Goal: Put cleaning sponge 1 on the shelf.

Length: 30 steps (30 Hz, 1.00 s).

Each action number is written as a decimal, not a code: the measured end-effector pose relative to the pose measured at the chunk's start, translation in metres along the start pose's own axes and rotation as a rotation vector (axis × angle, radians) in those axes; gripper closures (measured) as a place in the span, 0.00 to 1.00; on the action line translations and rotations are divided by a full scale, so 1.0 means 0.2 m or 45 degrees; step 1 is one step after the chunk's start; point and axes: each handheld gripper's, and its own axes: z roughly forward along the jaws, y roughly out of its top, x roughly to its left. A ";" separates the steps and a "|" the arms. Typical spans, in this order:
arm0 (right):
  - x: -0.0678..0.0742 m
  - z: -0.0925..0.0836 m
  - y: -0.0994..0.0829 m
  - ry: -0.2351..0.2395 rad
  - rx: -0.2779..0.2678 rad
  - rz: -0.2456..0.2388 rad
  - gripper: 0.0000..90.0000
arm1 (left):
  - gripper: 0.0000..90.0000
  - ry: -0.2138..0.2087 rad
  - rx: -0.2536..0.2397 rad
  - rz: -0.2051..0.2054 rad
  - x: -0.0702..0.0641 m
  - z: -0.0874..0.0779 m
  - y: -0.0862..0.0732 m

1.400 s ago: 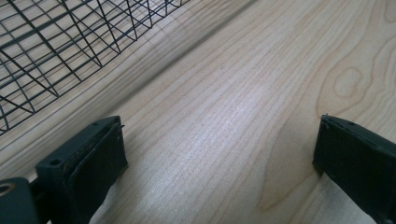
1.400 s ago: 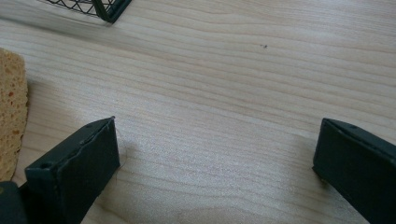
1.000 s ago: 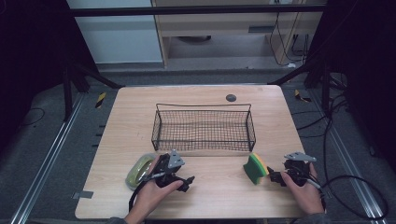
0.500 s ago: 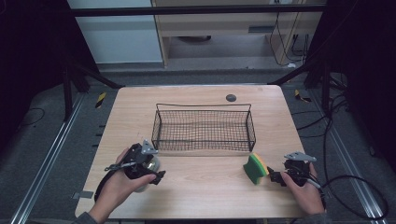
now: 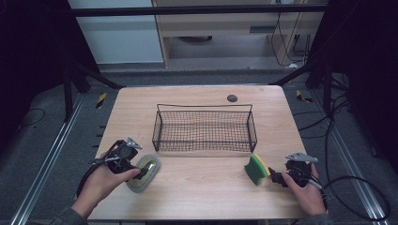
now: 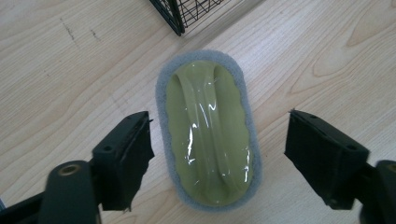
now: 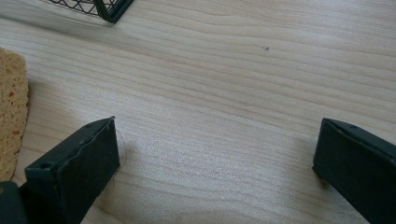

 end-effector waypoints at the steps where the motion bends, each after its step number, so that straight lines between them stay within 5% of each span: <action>1: 0.00 0.00 0.00 0.000 0.000 0.000 0.01 | 0.28 0.003 0.009 0.002 0.00 0.00 0.00; 9: 0.00 0.00 0.00 0.000 0.000 0.003 0.01 | 0.35 0.005 0.089 0.019 0.00 0.06 -0.01; 14: 0.00 0.00 0.00 -0.001 0.000 0.001 0.01 | 0.41 -0.027 0.122 -0.027 0.03 0.11 -0.01; 30: 0.00 0.00 0.00 -0.001 0.000 0.001 0.01 | 0.61 -0.087 0.200 -0.058 0.06 0.18 0.00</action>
